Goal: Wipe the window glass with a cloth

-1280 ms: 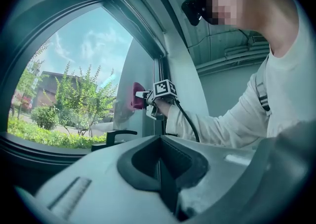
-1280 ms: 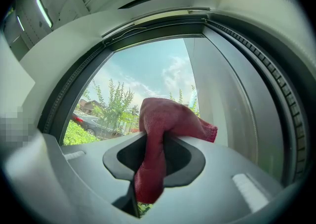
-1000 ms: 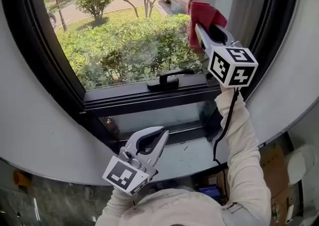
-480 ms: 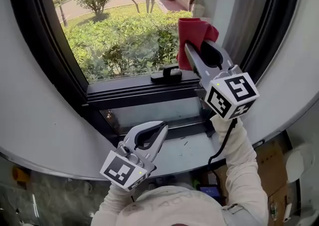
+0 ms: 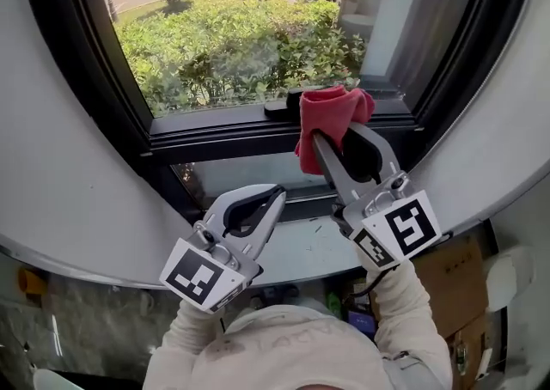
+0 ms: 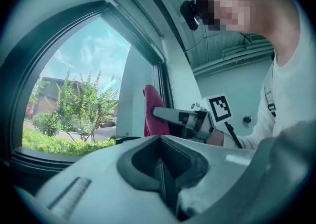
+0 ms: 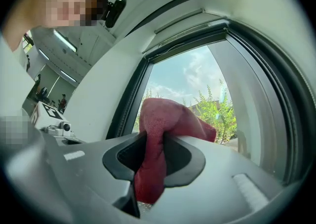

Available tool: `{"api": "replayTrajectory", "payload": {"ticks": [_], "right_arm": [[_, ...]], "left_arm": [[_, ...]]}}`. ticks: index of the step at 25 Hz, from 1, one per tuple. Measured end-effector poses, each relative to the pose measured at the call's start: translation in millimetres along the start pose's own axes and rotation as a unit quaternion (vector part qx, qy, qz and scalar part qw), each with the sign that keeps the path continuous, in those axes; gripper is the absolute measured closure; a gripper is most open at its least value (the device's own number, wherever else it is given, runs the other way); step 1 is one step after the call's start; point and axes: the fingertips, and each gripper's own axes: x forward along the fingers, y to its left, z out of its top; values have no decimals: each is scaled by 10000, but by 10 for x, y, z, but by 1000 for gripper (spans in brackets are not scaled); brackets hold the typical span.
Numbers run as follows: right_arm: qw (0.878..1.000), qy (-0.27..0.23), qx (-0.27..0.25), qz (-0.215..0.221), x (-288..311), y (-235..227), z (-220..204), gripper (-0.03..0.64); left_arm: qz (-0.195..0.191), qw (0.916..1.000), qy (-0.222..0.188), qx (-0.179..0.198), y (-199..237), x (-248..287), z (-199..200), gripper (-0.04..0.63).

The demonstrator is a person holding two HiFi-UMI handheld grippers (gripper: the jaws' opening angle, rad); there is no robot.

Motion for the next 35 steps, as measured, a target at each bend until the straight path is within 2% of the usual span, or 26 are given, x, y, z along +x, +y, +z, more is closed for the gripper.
{"api": "replayTrajectory", "payload": {"ticks": [9,17,23,35], "right_arm": [[9968,231,713,264,-258,405,-533,503],[9968,-20,661,438,-162,438,-318,503],[9957,68,740,548,-84,525,-457,503],[9954,-56,748,595,-4,548,-397,503]], "left_arm": [[159,9999,-25,28,85,-72,37,595],[313,9994,-90,70,242,-116,94,595],[401,9991,-64,80,368,-158,57,595],[452,9989,-94,94,425,-199,82,595]]}}
